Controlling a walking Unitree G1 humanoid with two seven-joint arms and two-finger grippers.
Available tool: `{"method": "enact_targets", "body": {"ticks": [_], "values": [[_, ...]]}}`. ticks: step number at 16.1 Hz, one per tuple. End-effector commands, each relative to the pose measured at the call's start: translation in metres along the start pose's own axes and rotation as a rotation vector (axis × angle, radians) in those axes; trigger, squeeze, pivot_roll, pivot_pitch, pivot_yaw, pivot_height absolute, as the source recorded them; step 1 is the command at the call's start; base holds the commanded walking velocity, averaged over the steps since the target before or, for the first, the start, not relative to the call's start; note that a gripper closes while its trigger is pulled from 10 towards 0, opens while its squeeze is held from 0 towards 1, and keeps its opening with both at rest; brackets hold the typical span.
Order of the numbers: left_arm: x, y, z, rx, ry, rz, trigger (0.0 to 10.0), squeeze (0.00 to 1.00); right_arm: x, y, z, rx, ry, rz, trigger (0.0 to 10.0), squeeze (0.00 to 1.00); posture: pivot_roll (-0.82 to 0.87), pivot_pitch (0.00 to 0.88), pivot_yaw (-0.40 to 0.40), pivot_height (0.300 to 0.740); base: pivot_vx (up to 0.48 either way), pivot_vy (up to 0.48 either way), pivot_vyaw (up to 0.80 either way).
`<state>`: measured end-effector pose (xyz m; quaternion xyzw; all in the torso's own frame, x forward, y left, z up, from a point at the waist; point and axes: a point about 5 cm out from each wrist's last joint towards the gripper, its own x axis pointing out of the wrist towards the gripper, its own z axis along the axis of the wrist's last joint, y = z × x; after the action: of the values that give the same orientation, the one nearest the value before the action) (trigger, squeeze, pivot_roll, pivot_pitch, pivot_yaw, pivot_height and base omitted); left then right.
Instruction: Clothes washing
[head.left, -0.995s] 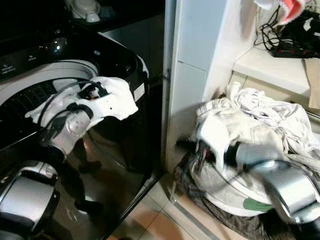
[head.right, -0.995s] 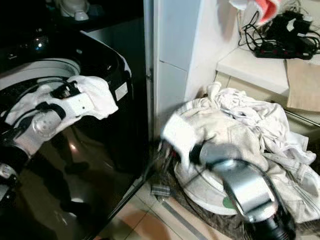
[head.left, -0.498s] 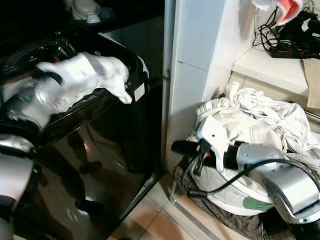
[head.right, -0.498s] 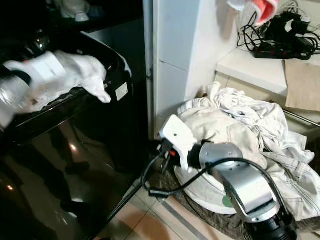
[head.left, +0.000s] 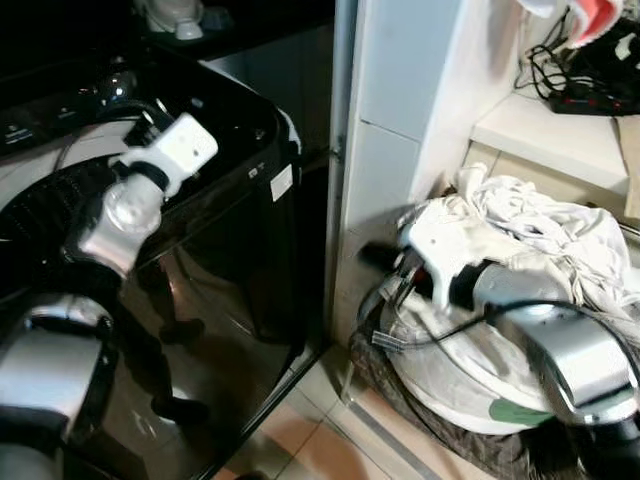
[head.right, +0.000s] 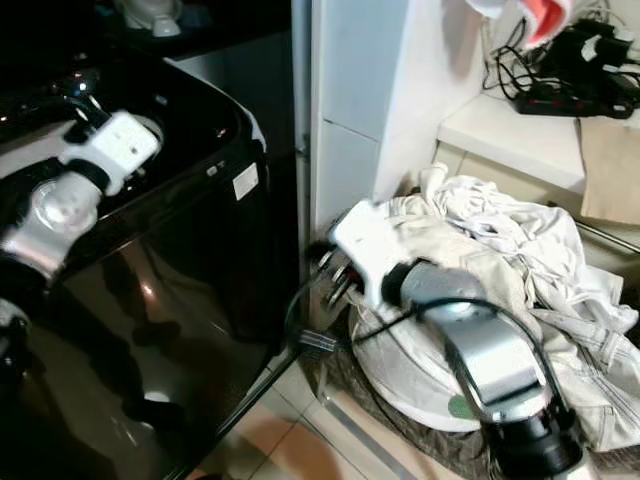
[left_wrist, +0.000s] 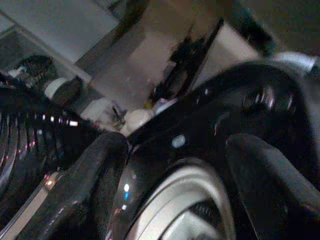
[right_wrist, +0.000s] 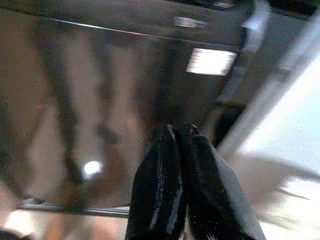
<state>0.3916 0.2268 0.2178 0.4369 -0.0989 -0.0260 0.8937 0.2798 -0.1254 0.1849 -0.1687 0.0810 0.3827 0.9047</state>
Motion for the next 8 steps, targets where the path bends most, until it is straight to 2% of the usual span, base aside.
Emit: {"method": "enact_targets", "body": {"ticks": [1,3,4,5,6,8], "values": [[0.002,0.005,0.010,-0.057,-0.046,0.032,10.0,0.00,0.000,-0.007,0.005,-0.014,-0.023,-0.049,10.0,0.00,-0.05,0.000,0.048,0.740,0.000,0.000,0.00],[-0.002,-0.030,0.020,-0.520,-0.064,-0.088,10.0,0.00,0.001,-0.027,-0.001,-0.007,0.002,-0.235,10.0,0.00,-0.05,0.000,0.046,0.740,0.000,0.000,0.00],[-0.009,-0.052,0.031,-0.723,-0.093,-0.165,10.0,0.00,0.001,-0.039,-0.009,0.012,0.052,-0.341,10.0,0.00,-0.06,0.000,0.044,0.740,0.000,0.000,0.00],[-0.014,-0.061,0.036,-0.745,-0.100,-0.210,10.0,0.00,0.000,-0.044,-0.015,0.051,0.072,-0.372,10.0,0.00,-0.06,0.000,0.041,0.740,0.000,0.000,0.00],[-0.025,-0.084,0.048,-0.805,-0.124,-0.337,10.0,0.00,-0.006,-0.056,-0.026,0.109,0.106,-0.470,10.0,1.00,-0.06,0.000,0.034,0.740,0.000,0.000,0.00],[-0.038,-0.101,0.060,-0.867,-0.166,-0.467,10.0,0.00,-0.011,-0.065,-0.036,0.119,0.156,-0.537,10.0,1.00,-0.06,0.000,0.034,0.740,0.000,0.000,0.00]]}}
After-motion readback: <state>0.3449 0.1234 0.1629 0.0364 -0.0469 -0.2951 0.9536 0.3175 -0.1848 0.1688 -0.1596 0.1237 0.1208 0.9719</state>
